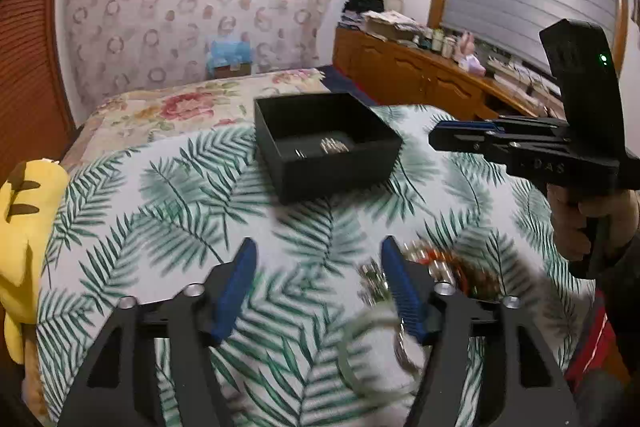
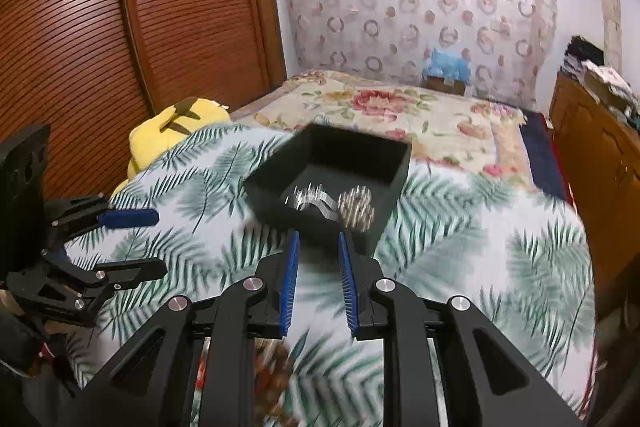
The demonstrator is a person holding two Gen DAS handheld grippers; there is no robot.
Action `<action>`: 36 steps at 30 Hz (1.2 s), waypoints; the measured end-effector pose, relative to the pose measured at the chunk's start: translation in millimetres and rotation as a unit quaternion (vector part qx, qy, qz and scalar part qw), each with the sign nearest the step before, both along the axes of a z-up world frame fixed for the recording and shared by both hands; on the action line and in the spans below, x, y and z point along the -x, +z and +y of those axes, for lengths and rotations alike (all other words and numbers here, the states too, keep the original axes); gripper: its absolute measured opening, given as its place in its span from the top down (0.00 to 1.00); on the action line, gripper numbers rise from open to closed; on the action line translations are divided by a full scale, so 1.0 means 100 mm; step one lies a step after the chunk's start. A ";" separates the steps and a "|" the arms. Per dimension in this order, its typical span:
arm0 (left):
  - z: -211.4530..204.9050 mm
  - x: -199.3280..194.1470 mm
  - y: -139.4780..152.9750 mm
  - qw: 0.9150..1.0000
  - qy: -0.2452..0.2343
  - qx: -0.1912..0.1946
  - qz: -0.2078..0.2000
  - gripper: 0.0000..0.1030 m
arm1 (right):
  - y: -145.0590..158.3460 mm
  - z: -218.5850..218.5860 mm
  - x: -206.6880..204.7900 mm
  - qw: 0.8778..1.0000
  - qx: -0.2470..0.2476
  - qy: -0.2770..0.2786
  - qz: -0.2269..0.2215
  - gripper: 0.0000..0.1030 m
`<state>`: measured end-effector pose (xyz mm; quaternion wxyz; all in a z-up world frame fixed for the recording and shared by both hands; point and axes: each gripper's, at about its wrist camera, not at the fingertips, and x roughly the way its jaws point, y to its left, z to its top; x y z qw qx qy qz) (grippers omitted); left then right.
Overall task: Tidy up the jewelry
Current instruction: 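Return the left tool to the pile and grasp the jade bangle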
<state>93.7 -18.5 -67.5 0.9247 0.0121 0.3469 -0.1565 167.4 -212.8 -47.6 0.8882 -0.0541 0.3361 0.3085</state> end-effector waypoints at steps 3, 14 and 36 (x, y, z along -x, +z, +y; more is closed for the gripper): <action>-0.07 0.12 -0.07 1.000 -0.011 -0.006 0.007 0.27 | -0.11 -0.05 0.19 1.000 -0.005 -0.009 0.011 0.78; -0.38 0.28 -0.36 0.997 -0.045 -0.039 0.056 0.18 | -0.28 0.01 0.62 1.000 0.006 0.002 0.021 0.78; -0.17 0.38 -0.32 0.999 -0.011 -0.026 0.043 0.33 | -0.45 0.40 0.87 0.997 0.036 0.064 0.036 0.78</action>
